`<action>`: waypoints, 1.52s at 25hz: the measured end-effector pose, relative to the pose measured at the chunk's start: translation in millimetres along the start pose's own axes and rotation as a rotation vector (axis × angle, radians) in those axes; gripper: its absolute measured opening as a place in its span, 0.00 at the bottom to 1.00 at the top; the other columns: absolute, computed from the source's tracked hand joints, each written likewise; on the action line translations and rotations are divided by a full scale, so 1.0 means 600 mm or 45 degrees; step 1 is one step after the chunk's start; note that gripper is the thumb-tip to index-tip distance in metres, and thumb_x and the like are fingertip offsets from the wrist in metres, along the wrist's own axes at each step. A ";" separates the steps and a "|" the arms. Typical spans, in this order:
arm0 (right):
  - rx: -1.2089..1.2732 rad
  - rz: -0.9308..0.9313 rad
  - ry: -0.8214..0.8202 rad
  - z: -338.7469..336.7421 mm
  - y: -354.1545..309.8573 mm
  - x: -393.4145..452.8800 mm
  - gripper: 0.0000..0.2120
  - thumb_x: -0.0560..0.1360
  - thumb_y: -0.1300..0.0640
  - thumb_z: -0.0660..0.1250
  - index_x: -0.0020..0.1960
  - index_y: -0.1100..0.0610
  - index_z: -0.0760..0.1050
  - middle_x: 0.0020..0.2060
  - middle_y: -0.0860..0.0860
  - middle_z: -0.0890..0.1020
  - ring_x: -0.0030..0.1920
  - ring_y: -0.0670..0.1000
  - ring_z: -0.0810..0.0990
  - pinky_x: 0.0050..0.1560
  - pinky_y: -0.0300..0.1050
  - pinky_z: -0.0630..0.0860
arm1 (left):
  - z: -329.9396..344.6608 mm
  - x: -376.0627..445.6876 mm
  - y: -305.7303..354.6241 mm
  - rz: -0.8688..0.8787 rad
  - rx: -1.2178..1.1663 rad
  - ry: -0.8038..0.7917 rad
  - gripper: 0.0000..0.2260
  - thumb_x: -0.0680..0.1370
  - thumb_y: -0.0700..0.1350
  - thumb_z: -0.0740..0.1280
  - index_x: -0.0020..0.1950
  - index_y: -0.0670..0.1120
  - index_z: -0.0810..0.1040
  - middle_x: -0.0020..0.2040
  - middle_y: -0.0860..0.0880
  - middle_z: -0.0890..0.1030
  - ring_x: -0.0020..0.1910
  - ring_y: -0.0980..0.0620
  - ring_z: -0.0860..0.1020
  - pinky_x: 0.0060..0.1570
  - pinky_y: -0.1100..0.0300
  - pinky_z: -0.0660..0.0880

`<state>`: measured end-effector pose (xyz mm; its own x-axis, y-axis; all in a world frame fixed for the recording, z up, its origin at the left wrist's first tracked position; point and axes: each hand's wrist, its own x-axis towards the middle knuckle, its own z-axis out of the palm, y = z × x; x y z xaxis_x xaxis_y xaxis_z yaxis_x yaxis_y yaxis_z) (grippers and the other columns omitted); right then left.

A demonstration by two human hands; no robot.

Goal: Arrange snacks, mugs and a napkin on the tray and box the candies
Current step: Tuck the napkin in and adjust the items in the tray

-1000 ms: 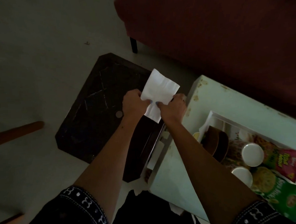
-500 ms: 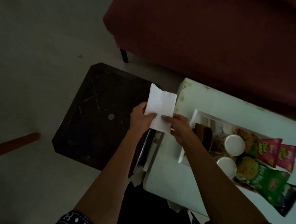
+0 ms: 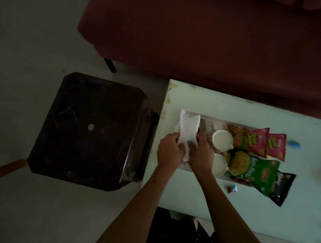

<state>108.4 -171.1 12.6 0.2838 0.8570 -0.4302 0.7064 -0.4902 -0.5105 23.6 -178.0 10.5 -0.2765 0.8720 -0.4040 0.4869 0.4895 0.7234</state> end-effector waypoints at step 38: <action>0.084 -0.246 0.454 -0.174 0.222 0.019 0.09 0.76 0.54 0.65 0.47 0.58 0.81 0.41 0.57 0.85 0.39 0.57 0.83 0.37 0.38 0.67 | 0.110 -0.056 -0.039 -0.077 0.012 0.281 0.05 0.74 0.40 0.67 0.46 0.39 0.81 0.44 0.39 0.84 0.43 0.43 0.82 0.44 0.57 0.77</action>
<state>273.1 -209.9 17.5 0.3651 0.9300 -0.0422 0.7292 -0.3138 -0.6082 76.1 -218.4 -29.9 -0.4794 0.8196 -0.3138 0.4714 0.5421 0.6957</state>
